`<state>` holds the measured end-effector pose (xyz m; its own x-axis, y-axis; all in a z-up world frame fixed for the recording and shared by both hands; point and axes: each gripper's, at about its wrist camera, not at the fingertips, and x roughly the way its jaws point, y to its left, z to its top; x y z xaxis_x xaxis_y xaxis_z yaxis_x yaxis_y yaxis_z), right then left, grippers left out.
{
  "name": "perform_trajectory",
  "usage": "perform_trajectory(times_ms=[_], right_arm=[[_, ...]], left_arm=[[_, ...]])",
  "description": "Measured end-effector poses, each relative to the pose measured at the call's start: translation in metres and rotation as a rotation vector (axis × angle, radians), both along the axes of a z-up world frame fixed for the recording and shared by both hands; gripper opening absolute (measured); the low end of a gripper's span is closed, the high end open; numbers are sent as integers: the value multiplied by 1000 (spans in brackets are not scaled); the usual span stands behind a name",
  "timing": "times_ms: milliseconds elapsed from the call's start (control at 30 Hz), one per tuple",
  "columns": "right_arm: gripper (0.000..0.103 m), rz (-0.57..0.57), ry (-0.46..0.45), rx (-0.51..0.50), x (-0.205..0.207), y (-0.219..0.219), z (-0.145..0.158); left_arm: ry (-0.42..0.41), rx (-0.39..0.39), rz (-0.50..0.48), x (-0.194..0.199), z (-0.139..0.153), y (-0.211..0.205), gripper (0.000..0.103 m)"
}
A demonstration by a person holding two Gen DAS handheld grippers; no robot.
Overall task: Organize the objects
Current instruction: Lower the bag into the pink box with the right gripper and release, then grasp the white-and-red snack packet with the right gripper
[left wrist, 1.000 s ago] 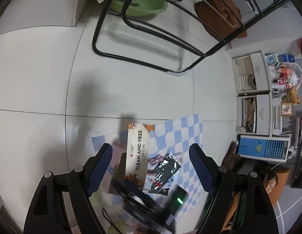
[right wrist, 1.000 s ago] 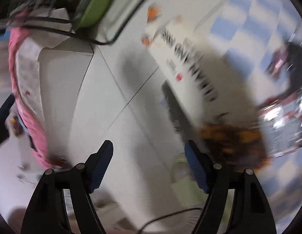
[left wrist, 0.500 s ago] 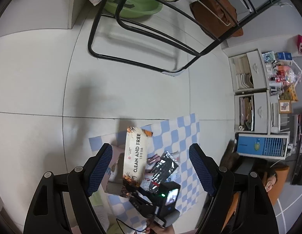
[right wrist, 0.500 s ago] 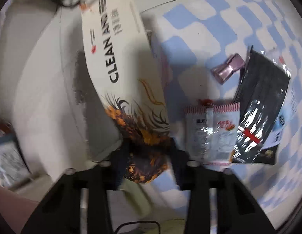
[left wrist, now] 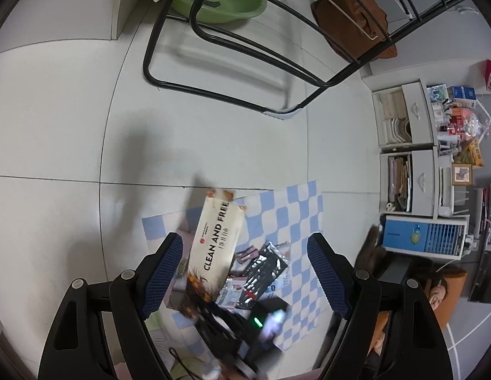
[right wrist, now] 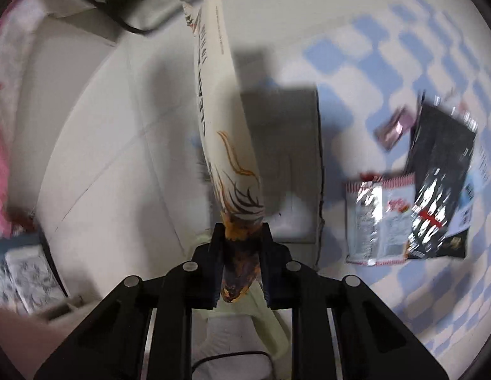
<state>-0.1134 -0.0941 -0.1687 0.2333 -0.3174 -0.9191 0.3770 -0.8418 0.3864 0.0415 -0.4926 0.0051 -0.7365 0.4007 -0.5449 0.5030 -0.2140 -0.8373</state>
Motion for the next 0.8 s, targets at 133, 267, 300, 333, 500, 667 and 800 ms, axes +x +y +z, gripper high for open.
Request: perform_trajectory(times_ms=[133,267,300,333,500,667,800], right_arm=[[33,17,-8,187,4,-18,-38],[67,-12,-80,141,12,-20,-40],[68,-27,-68,107,15,-16,-31],[71,-30,-58,92,16,-13,-24],[102,-171,-56,-117,24,37,24],[102,-354,-8,71,19,117,-7],[100,-409,-109,215,4,139,-72]], left_arm=[[-8,3,-10,-1,-1,4,80],[-13,6,-14,-3,0,5,80],[-16,0,-13,-4,1,6,80],[-19,-11,-18,-5,2,7,80],[-72,-96,-58,-14,12,18,80],[-171,-236,-142,-26,24,38,80],[-217,-342,-234,-42,35,63,80]])
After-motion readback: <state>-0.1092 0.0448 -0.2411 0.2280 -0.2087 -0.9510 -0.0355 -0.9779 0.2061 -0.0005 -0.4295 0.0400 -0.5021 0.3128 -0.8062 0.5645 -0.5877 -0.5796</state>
